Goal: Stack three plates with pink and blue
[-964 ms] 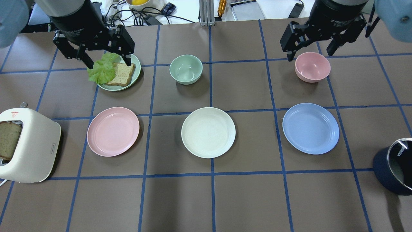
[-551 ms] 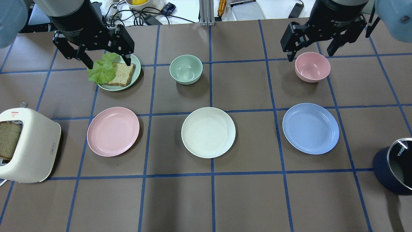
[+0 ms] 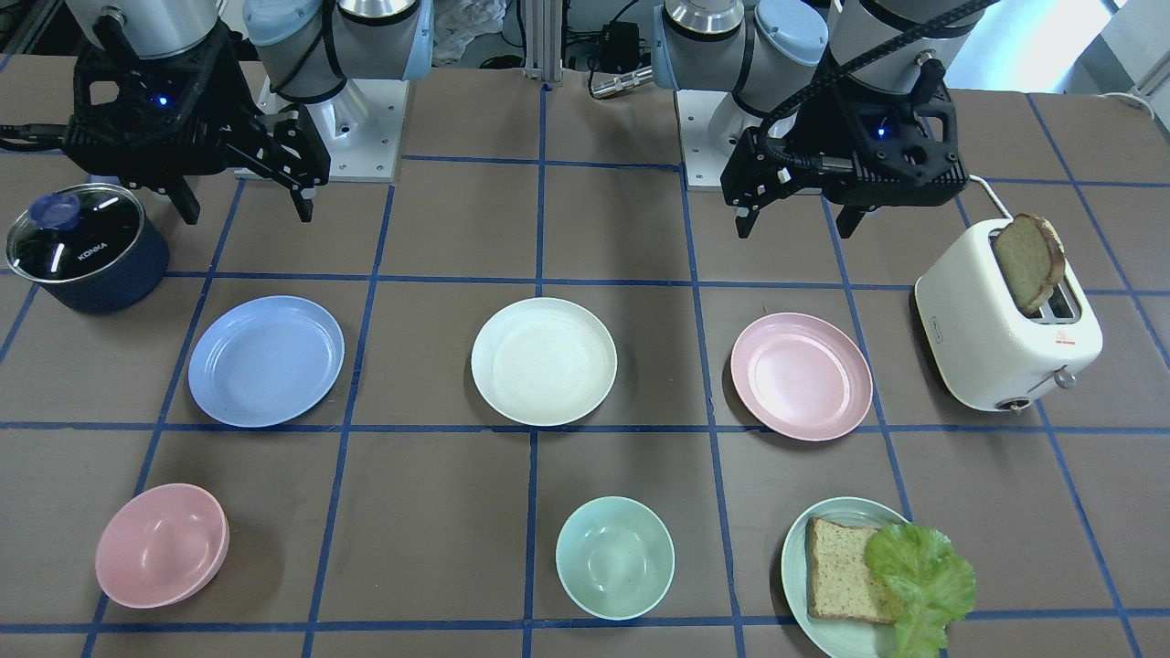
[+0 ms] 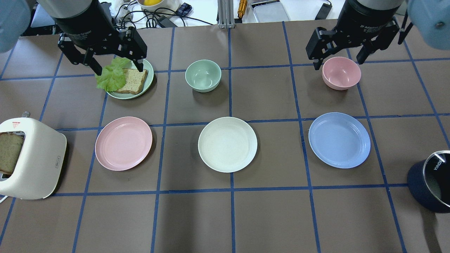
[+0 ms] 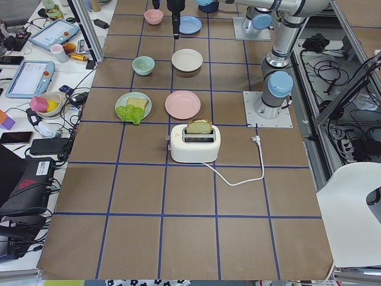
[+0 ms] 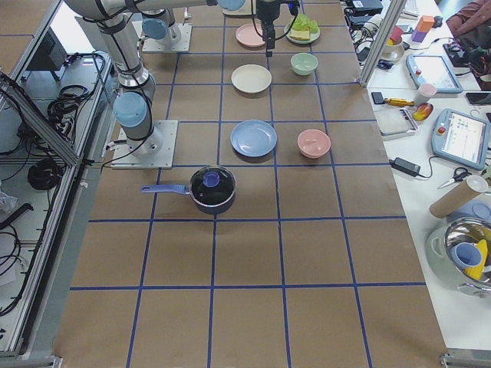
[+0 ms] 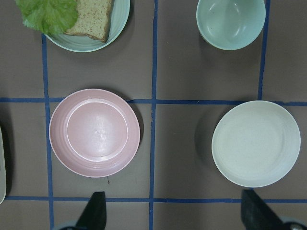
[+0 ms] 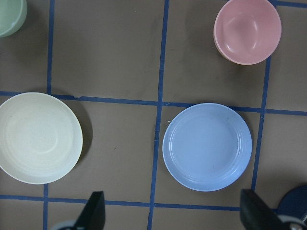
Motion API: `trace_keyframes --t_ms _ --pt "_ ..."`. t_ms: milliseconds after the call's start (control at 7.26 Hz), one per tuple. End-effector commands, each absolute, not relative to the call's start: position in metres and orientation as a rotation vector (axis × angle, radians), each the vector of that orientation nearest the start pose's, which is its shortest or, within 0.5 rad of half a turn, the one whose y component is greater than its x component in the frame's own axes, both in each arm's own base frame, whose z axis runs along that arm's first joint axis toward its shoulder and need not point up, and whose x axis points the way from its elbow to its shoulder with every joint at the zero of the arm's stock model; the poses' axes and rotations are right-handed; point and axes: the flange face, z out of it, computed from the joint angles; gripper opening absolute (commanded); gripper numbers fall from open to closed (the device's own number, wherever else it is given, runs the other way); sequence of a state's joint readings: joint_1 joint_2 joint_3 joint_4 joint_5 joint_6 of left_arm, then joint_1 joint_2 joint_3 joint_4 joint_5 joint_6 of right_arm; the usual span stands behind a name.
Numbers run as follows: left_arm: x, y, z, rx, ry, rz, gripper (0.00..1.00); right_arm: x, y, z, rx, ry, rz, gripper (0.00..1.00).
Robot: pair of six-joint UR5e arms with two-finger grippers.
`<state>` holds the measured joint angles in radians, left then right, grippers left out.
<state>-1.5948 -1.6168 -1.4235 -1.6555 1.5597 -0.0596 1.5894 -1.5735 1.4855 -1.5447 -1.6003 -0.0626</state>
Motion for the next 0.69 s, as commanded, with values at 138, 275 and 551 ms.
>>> trace_keyframes --t_ms 138,275,551 --pt "-0.1461 -0.5061 0.5310 -0.058 3.152 -0.031 1.00 0.1404 -0.4932 0.5281 -0.130 3.166 -0.099 1.00" --pt "-0.1460 -0.5048 0.5318 -0.058 3.153 -0.033 1.00 0.1395 -0.4934 0.5281 -0.127 3.168 -0.099 1.00" --pt "-0.1468 -0.5057 0.5302 -0.055 3.152 -0.028 1.00 0.1406 -0.4946 0.5269 -0.127 3.165 -0.099 1.00"
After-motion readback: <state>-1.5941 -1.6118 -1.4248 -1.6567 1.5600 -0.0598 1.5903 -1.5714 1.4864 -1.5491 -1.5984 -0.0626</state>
